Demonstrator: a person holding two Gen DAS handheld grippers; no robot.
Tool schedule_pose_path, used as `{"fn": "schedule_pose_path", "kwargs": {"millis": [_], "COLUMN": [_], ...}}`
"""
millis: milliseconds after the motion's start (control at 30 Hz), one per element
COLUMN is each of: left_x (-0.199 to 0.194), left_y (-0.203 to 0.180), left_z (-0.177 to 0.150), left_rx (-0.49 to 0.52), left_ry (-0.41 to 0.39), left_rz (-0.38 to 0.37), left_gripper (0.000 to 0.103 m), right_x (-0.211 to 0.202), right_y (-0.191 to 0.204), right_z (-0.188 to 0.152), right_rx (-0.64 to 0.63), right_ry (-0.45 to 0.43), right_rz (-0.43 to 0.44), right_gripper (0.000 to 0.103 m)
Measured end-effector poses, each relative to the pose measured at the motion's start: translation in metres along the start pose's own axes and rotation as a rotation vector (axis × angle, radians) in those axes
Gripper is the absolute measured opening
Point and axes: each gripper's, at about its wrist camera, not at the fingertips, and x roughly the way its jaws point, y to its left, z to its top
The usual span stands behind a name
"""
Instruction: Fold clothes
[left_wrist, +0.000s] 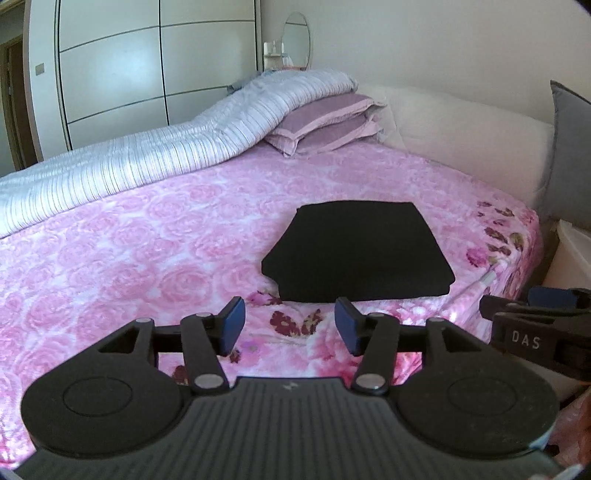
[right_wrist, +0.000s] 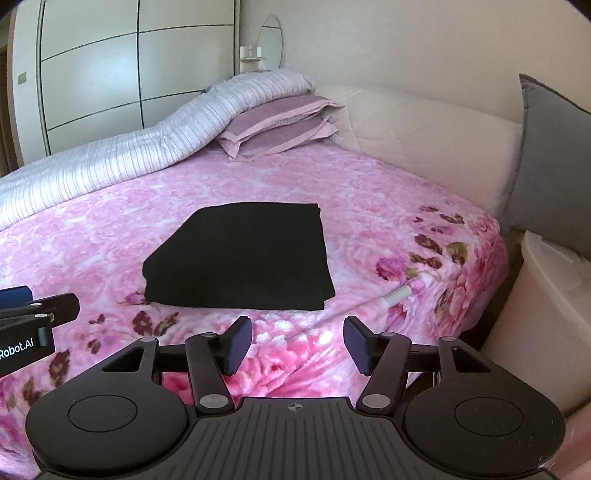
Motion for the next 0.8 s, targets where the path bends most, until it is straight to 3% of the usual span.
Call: {"fn": "schedule_pose_path", "kwargs": {"millis": [433, 800], "left_x": [-0.027, -0.015], "left_y": [0.008, -0.003], "left_z": [-0.008, -0.009], "left_rx": [-0.012, 0.007], "left_ry": [-0.029, -0.001], "left_rz": [0.015, -0.009], "left_gripper": [0.054, 0.058], "right_x": [-0.028, -0.016], "right_y": [0.015, 0.007], "right_z": [-0.005, -0.007], "right_rx": [-0.043, -0.002], "right_ry": [-0.049, -0.034], "right_rz": [0.016, 0.022], "right_gripper": [0.065, 0.068]}}
